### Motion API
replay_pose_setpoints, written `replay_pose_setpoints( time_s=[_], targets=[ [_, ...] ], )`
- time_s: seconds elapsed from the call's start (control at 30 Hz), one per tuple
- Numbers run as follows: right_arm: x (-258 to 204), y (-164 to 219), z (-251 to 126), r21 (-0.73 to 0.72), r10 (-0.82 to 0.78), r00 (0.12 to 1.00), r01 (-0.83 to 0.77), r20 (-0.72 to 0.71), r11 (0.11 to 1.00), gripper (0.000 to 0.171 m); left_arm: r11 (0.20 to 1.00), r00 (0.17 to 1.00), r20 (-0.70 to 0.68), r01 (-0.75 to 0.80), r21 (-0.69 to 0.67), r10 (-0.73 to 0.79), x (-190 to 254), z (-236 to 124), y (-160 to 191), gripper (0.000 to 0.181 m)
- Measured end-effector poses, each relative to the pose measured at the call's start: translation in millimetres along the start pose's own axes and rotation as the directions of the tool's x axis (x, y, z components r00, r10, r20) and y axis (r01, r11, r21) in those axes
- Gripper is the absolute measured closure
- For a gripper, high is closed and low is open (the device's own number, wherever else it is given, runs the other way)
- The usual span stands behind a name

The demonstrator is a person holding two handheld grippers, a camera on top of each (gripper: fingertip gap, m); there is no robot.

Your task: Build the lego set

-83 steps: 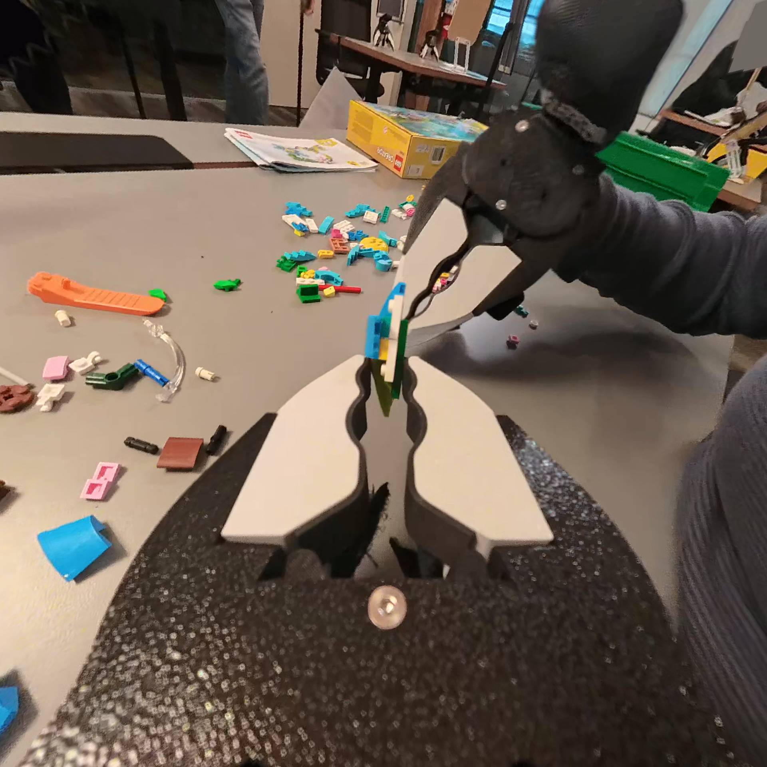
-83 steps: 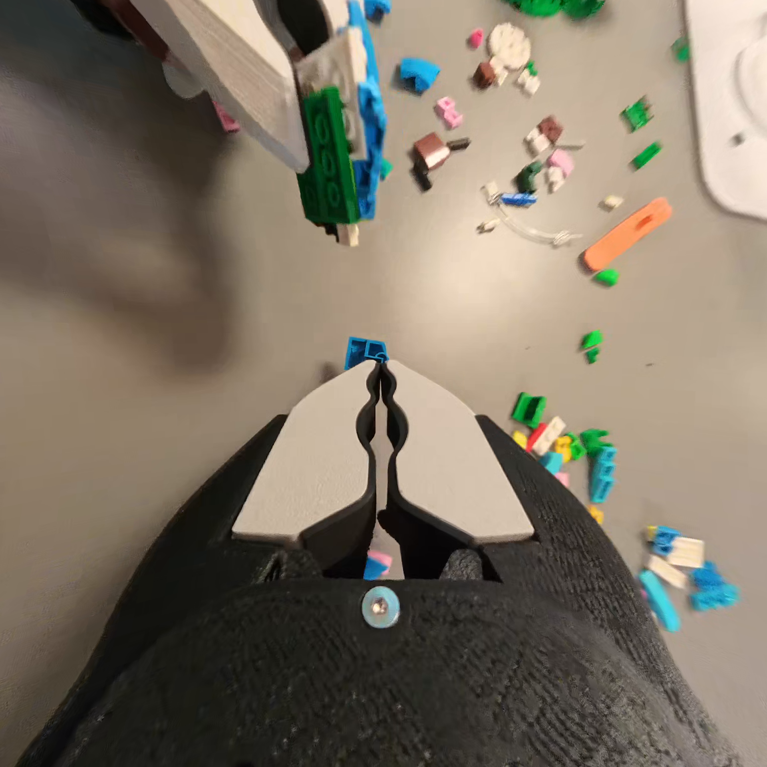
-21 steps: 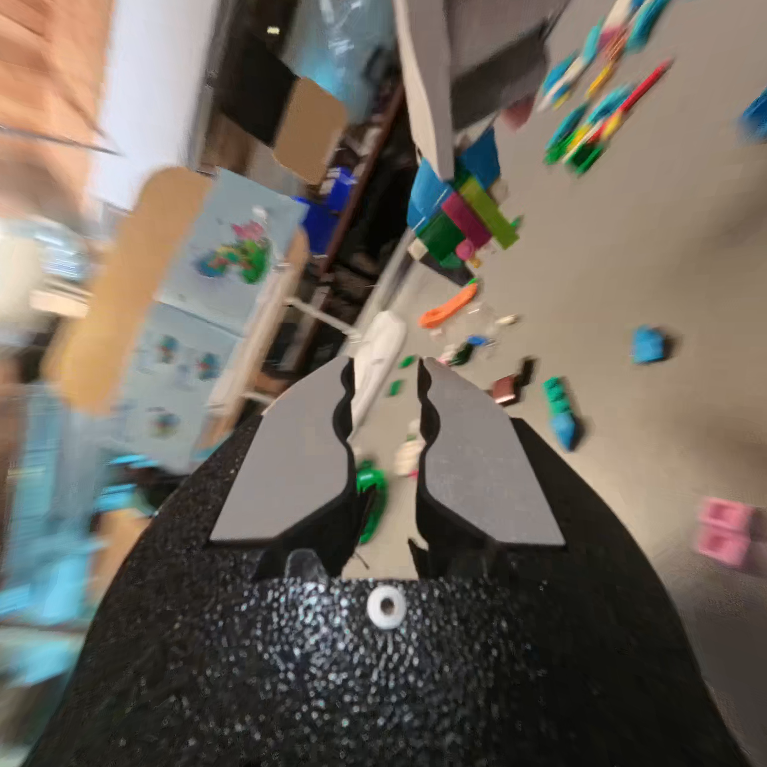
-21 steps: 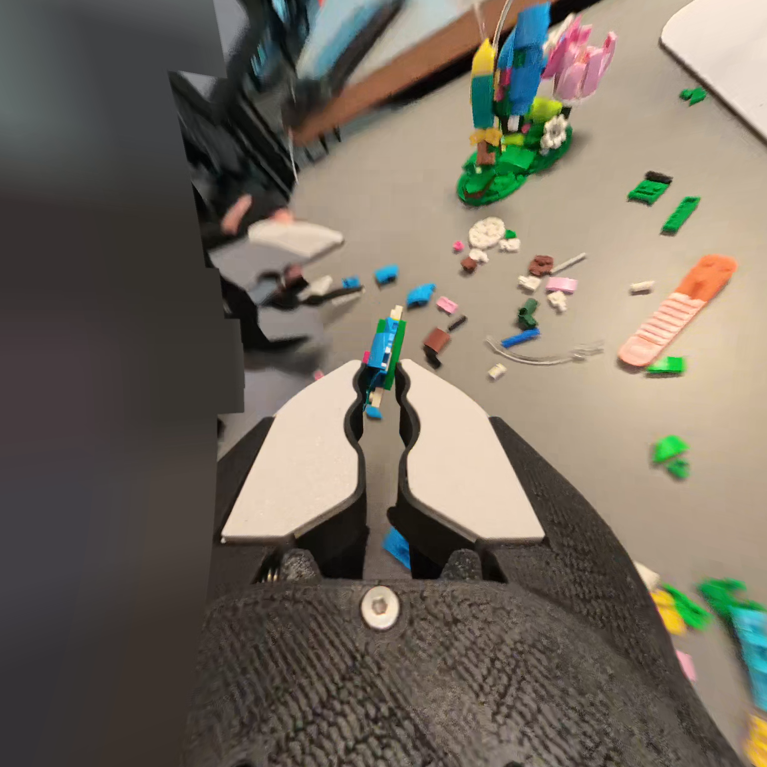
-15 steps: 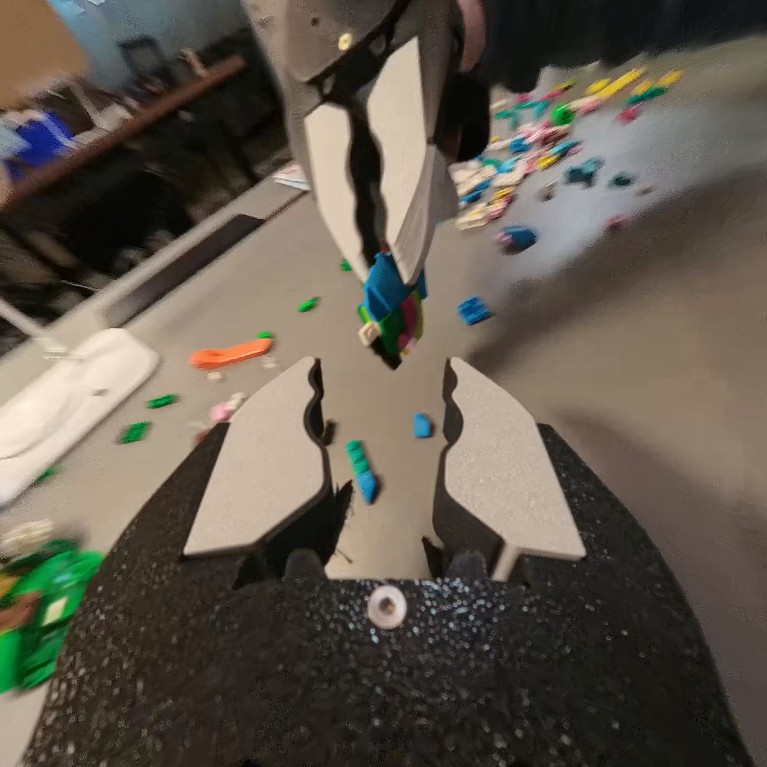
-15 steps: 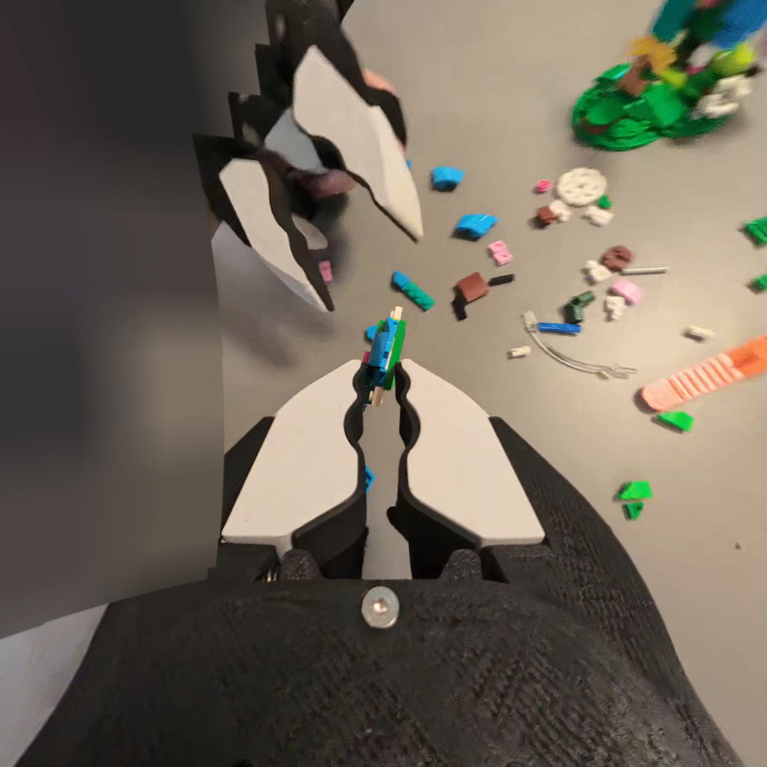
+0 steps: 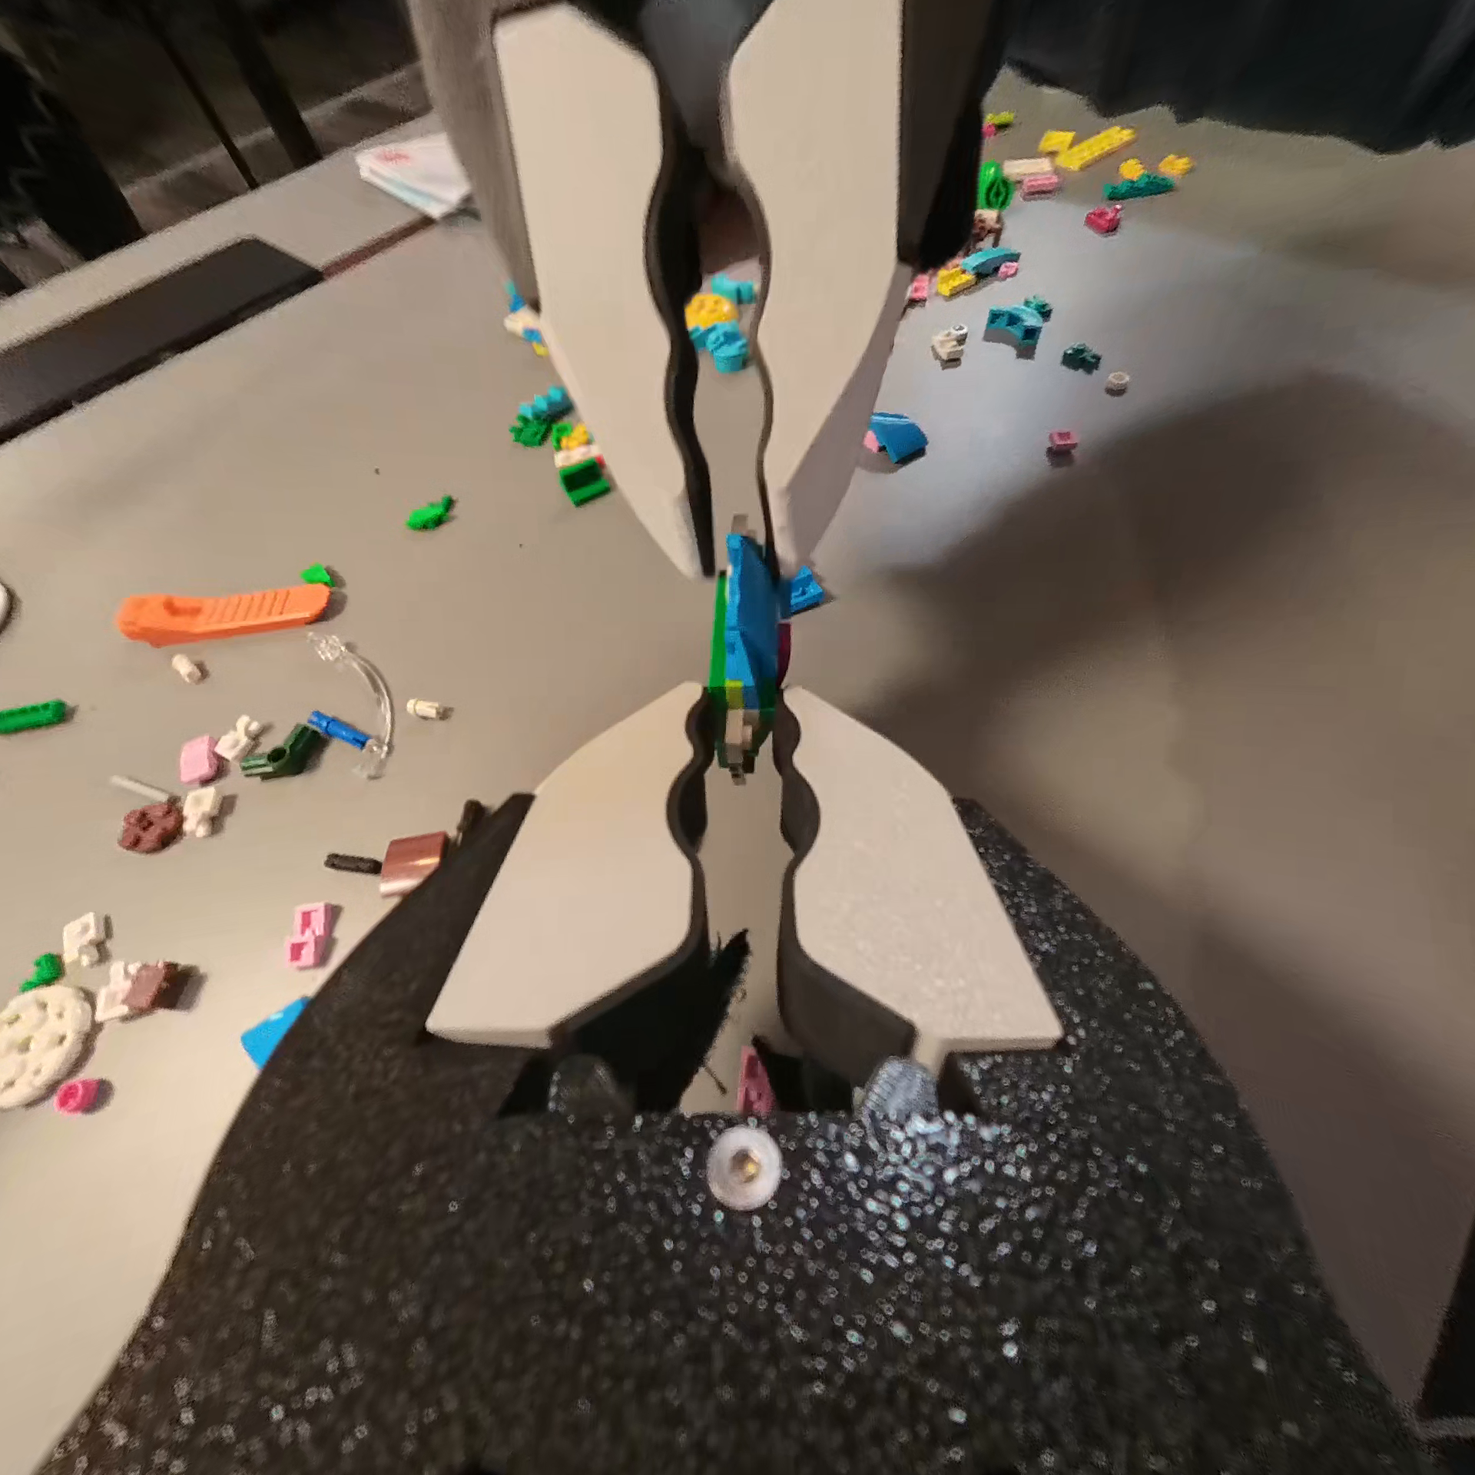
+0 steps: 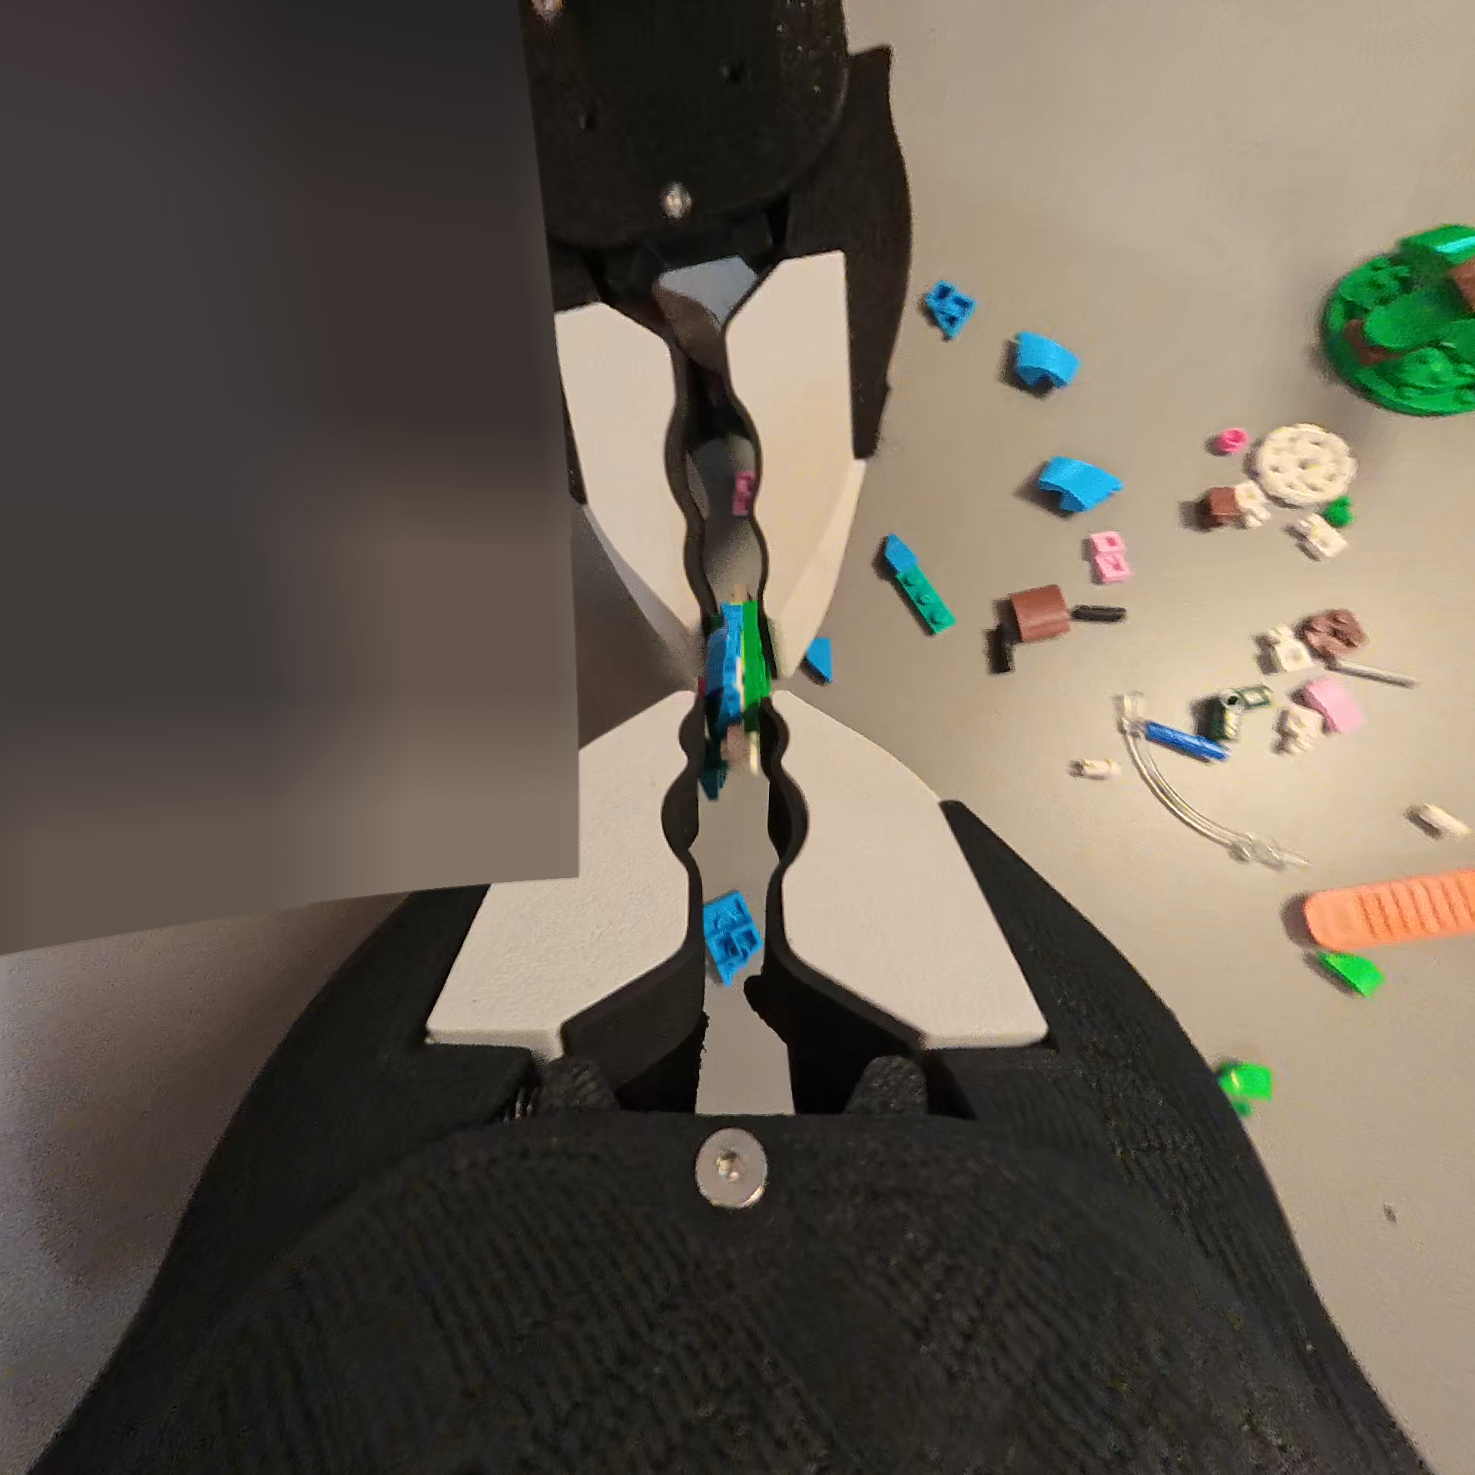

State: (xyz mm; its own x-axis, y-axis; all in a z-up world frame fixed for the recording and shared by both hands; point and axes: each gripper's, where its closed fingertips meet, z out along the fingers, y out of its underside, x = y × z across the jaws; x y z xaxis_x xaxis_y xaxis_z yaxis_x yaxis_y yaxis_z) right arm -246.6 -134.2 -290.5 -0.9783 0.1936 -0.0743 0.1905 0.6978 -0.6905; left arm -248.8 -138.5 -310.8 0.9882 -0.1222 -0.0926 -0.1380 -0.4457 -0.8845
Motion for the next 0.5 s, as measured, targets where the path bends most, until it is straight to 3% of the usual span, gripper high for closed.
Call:
replay_pose_setpoints(
  time_s=[0.1,0.27,0.5],
  targets=[
    [7.1,29.5,-13.7,-0.112,-0.002,0.995,-0.009,-0.098,0.994,0.152,0.997,0.998,-0.010,0.057,-0.048,-0.057,-2.1,-2.2,6.2,0.168],
    [-3.2,84.8,-13.8,-0.259,0.011,0.994,-0.039,-0.106,0.965,0.145,0.990,0.991,-0.048,0.119,-0.070,-0.122,-0.6,-1.9,10.1,0.168],
    [-1.1,93.8,-4.7,-0.218,-0.013,0.985,-0.025,-0.169,0.976,0.156,0.988,0.990,-0.051,0.124,-0.091,-0.129,1.8,0.2,11.9,0.168]
  ],
)
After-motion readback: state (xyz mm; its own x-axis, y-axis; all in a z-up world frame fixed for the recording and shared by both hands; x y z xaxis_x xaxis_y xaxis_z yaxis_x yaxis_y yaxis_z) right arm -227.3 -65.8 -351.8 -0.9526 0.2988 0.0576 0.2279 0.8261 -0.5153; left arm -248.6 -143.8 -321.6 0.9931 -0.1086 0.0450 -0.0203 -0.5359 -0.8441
